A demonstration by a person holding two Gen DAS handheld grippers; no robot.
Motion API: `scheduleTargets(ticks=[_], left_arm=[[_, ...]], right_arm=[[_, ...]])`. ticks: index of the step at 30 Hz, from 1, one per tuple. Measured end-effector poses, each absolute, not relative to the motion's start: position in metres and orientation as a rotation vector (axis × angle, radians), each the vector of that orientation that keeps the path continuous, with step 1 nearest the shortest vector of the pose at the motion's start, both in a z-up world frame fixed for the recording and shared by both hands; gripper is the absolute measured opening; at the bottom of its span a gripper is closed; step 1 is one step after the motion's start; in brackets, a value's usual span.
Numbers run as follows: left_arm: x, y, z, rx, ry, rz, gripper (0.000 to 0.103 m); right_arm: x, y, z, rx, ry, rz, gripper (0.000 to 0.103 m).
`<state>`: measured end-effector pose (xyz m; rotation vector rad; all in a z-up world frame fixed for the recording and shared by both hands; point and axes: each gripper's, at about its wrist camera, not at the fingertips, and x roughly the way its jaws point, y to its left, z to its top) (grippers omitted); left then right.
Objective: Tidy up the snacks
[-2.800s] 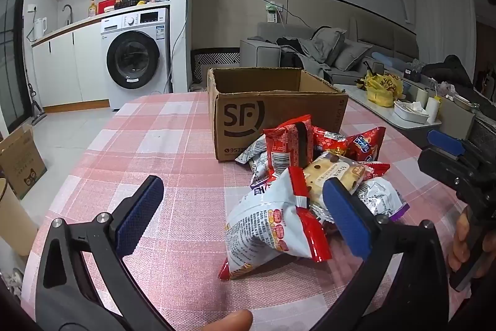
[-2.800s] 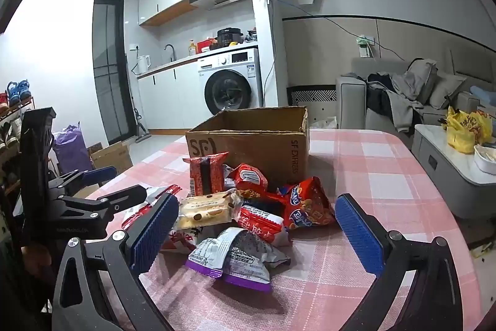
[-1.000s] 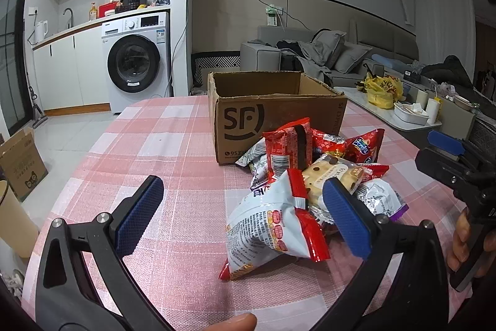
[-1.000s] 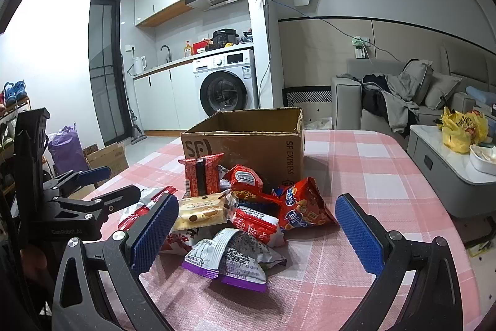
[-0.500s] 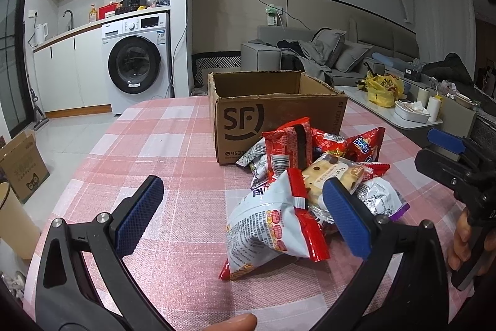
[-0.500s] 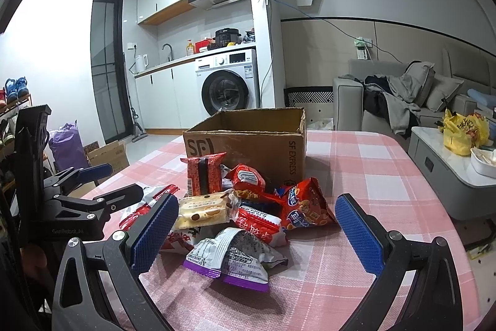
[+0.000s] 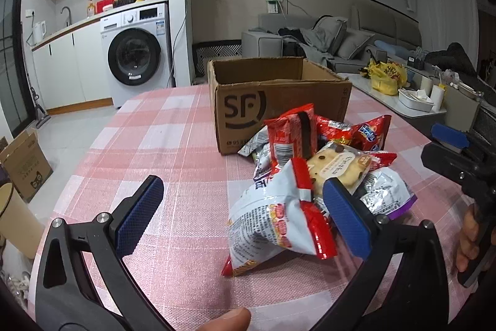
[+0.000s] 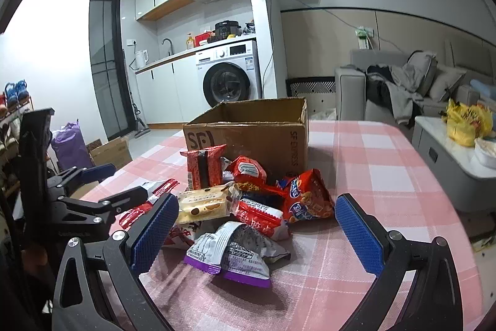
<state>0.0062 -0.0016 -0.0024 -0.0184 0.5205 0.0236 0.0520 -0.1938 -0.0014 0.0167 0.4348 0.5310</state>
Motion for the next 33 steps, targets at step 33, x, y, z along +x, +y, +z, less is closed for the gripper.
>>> scheduleTargets(ticks=[33], left_arm=[[0.05,0.015,-0.037,-0.132,0.774,-0.099,0.093]], right_arm=[[0.108,-0.146,-0.047,-0.057,0.816,0.63,0.103]])
